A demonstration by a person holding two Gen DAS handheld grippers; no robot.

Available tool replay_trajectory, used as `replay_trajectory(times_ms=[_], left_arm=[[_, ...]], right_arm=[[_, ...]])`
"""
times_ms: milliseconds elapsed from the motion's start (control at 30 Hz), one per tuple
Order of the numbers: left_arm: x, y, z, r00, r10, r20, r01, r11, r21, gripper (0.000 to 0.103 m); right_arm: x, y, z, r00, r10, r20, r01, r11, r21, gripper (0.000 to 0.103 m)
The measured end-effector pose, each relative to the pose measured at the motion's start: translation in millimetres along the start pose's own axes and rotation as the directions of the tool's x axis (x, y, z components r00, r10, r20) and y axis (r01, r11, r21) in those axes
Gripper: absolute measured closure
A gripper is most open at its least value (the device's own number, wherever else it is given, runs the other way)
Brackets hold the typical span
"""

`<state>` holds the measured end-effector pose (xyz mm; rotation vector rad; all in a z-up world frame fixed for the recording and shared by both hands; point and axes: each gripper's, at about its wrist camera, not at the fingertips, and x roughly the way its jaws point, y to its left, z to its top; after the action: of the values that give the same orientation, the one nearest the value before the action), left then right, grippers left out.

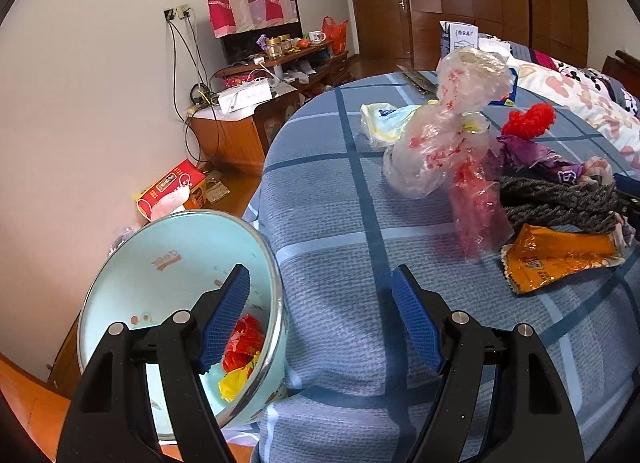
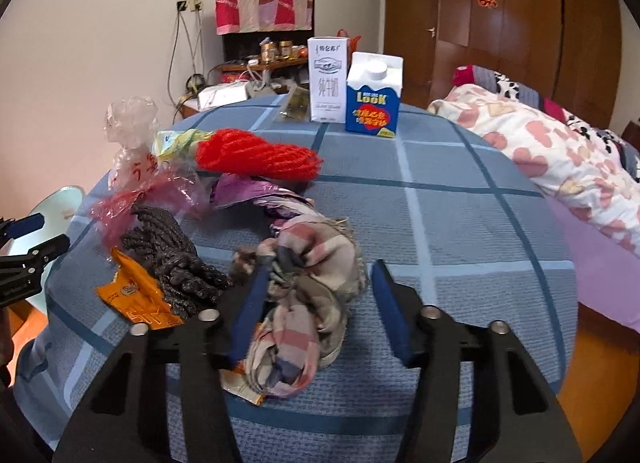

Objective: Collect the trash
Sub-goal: 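Grasp the plaid cloth with the right gripper while the left gripper grasps the pink clear bag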

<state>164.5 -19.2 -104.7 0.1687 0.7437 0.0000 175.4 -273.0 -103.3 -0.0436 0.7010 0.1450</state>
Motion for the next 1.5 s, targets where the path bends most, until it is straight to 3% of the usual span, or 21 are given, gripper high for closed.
replay_trajectory(times_ms=[100,233,267,400,567,633,667,700,733,767,800,833,867,900,1067,1300,1500], left_arm=[[-4.5,-5.0,2.4,1.000,-0.016,0.012,0.016,1.000,0.004,0.031],[-10.6,-13.6,7.5,0.999,-0.040,0.031,0.040,0.999,0.008,0.031],[-12.1,-16.4,9.6,0.998,-0.047,0.036,0.047,0.999,0.009,0.031],[-14.7,-27.3,17.4,0.997,-0.069,0.047,0.069,0.998,0.012,0.031],[-16.0,-45.3,23.4,0.993,-0.101,0.052,0.100,0.995,0.025,0.031],[-14.5,-53.6,25.8,0.993,-0.111,0.050,0.109,0.993,0.036,0.031],[-12.7,-58.7,26.9,0.993,-0.112,0.048,0.110,0.993,0.049,0.031],[-9.7,-60.2,29.0,0.993,-0.111,0.045,0.109,0.993,0.055,0.031],[-6.5,-62.9,30.5,0.993,-0.113,0.041,0.110,0.992,0.060,0.031],[-3.3,-64.8,31.0,0.993,-0.115,0.036,0.112,0.992,0.063,0.038],[3.1,-66.8,32.0,0.992,-0.124,0.017,0.122,0.990,0.067,0.052],[7.4,-67.7,32.6,0.991,-0.137,0.001,0.137,0.988,0.067,0.059],[10.7,-69.1,32.8,0.988,-0.151,-0.011,0.151,0.986,0.066,0.073],[13.5,-70.5,32.8,0.986,-0.167,-0.023,0.169,0.983,0.070,0.083],[3.2,-81.6,34.2,0.980,-0.198,0.001,0.197,0.974,0.110,0.091],[-43.1,-85.9,48.2,0.965,-0.243,0.100,0.228,0.963,0.141,0.092],[-69.1,-79.8,53.6,0.962,-0.213,0.171,0.186,0.969,0.162,0.092]], right_arm=[[6.4,1.4,-0.6,0.997,0.062,-0.048,-0.062,0.998,-0.002,0.075],[-4.8,1.4,0.6,0.996,0.085,-0.017,-0.084,0.996,0.014,0.087],[-9.9,0.0,1.5,0.997,0.082,-0.001,-0.082,0.996,0.021,0.098],[-30.1,-15.4,6.1,0.997,0.053,0.053,-0.055,0.997,0.045,0.098],[-31.7,-28.8,0.7,0.999,0.029,0.037,-0.031,0.998,0.048,0.097],[-28.5,-32.1,-3.0,0.999,0.031,0.028,-0.032,0.998,0.060,0.081],[-27.0,-33.3,-3.5,0.999,0.029,0.024,-0.031,0.998,0.062,0.046],[-26.0,-33.7,-4.4,0.999,0.025,0.027,-0.027,0.998,0.065,0.031],[-25.2,-33.3,-5.0,0.999,0.019,0.033,-0.021,0.998,0.062,0.031],[-22.9,-32.4,-5.7,0.999,0.016,0.027,-0.018,0.998,0.056,0.032],[-17.7,-31.6,-5.9,1.000,0.018,0.006,-0.019,0.999,0.051,0.039],[-14.7,-32.0,-6.7,0.999,0.031,-0.008,-0.031,0.998,0.056,0.046],[-9.9,-33.2,-7.7,0.998,0.058,-0.029,-0.056,0.996,0.066,0.069],[-6.7,-35.1,-9.1,0.996,0.074,-0.045,-0.071,0.994,0.077,0.078],[-14.9,-42.9,-9.0,0.996,0.084,-0.016,-0.082,0.991,0.103,0.083],[-46.4,-47.0,2.6,0.995,0.033,0.091,-0.042,0.994,0.106,0.084],[-59.3,-39.0,9.9,0.990,0.022,0.143,-0.035,0.996,0.088,0.083]])
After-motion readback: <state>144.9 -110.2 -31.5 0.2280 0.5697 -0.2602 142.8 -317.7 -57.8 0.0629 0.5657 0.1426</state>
